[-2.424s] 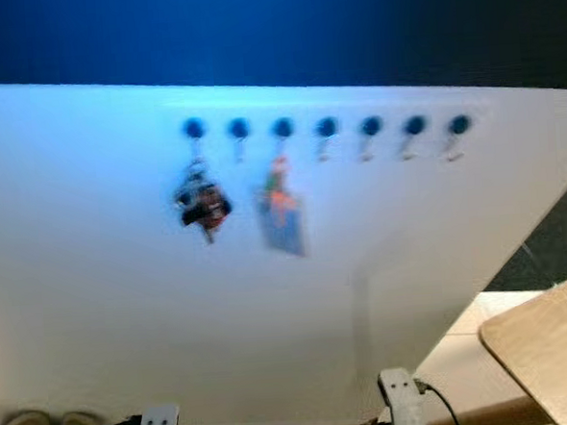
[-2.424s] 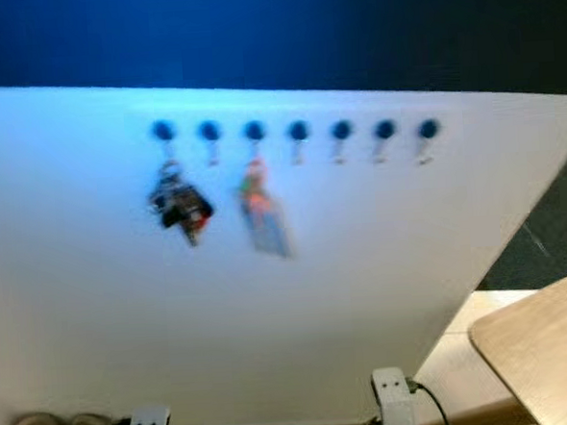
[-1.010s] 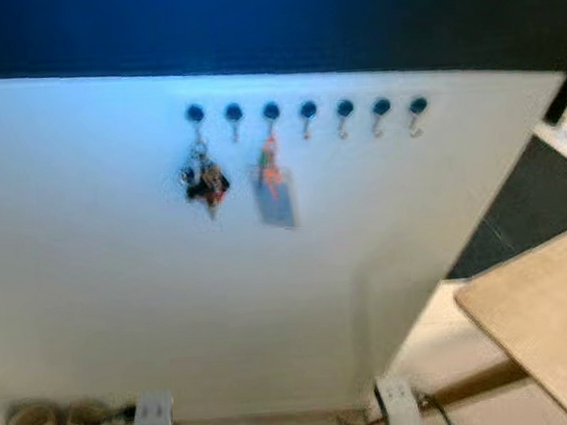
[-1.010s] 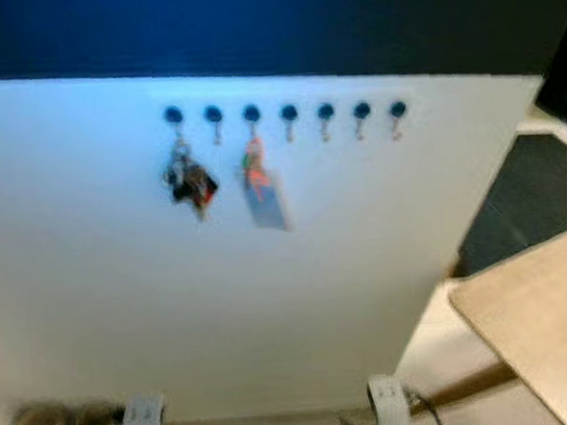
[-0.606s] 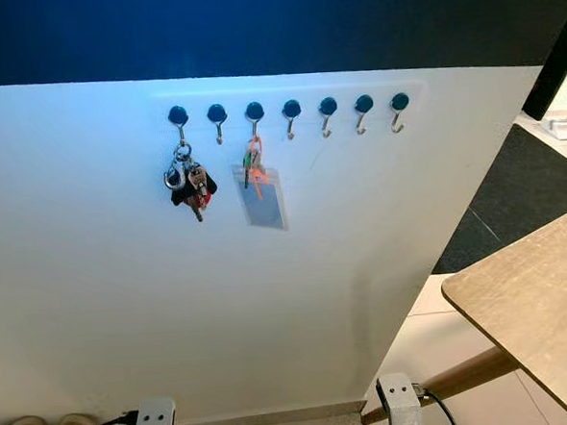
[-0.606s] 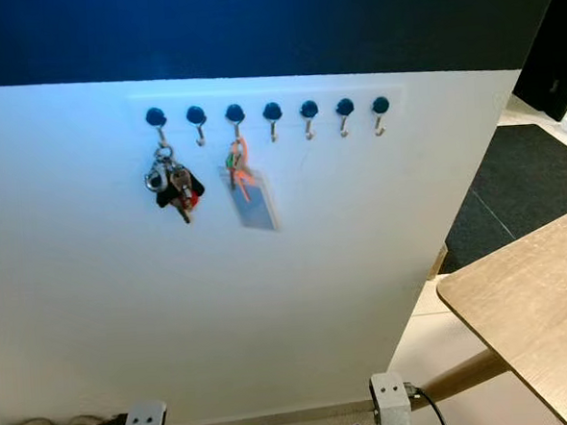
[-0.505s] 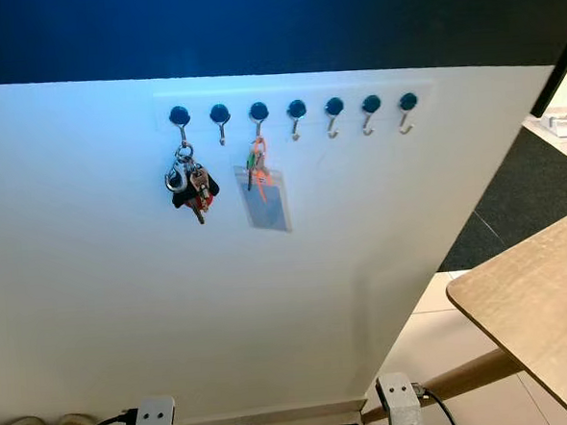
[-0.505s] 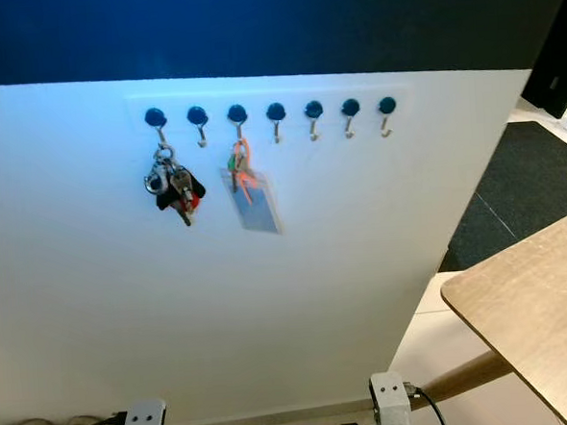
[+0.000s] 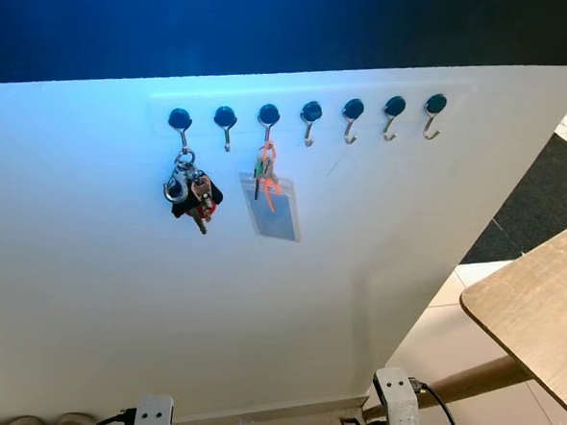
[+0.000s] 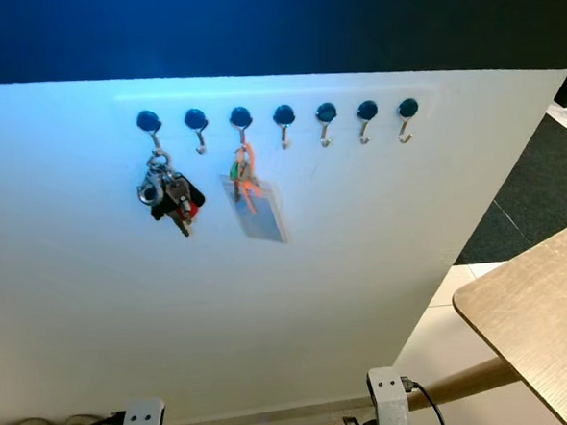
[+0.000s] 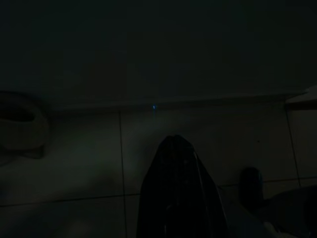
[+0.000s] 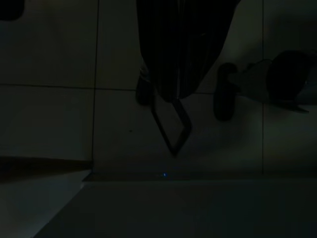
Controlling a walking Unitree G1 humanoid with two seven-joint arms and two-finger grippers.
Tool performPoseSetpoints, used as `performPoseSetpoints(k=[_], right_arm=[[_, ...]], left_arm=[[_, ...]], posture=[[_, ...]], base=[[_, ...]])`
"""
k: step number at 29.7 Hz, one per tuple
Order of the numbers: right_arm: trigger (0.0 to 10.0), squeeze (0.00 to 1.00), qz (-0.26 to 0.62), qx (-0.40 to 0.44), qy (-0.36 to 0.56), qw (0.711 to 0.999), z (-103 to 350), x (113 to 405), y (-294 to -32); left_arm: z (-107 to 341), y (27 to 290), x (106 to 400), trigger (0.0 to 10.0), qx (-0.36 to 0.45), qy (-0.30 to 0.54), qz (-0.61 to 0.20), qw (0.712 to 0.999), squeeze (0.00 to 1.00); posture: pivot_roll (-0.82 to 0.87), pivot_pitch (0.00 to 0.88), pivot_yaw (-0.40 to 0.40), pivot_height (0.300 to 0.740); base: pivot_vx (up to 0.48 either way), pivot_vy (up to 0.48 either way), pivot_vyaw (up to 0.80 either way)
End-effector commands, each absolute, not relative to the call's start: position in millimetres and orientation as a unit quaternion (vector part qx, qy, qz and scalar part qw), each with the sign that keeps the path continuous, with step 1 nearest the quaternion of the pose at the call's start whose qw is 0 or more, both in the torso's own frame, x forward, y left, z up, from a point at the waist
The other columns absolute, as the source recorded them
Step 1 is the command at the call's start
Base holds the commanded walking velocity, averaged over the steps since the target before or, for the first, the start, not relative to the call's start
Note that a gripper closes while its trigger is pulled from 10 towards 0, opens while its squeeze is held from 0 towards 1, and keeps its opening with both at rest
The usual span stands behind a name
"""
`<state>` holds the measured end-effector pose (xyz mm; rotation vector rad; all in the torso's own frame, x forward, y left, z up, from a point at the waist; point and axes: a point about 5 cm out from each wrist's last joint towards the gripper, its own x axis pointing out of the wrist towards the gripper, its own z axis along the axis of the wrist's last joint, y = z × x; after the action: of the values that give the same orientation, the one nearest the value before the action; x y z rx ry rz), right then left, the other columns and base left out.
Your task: Hang keys on a hook
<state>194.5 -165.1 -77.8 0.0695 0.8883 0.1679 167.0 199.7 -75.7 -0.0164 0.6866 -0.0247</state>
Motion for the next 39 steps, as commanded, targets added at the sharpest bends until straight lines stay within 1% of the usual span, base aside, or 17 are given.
performPoseSetpoints(k=[1,25,39], right_arm=[[10.0,0.00,0.074,0.039,0.435,0.897,-80.3,189.4,-167.6],[10.0,0.00,0.075,0.041,0.435,0.897,-80.2,189.8,-166.0],[10.0,0.00,0.076,0.042,0.435,0.896,-80.5,189.3,-165.0]], left_arm=[[-79.1,200.5,160.1,10.0,-0.011,0.349,-0.011,0.937,0.00],[-78.2,201.1,160.9,10.0,-0.010,0.345,-0.012,0.938,0.00],[-77.0,204.2,162.1,10.0,0.008,0.344,-0.011,0.939,0.00]], posture=[[0.09,0.049,-0.051,0.740],[0.10,0.048,-0.050,0.740],[0.10,0.046,-0.049,0.740]], base=[[-0.255,0.000,0.00],[-0.254,0.000,0.00],[0.000,0.000,0.00]])
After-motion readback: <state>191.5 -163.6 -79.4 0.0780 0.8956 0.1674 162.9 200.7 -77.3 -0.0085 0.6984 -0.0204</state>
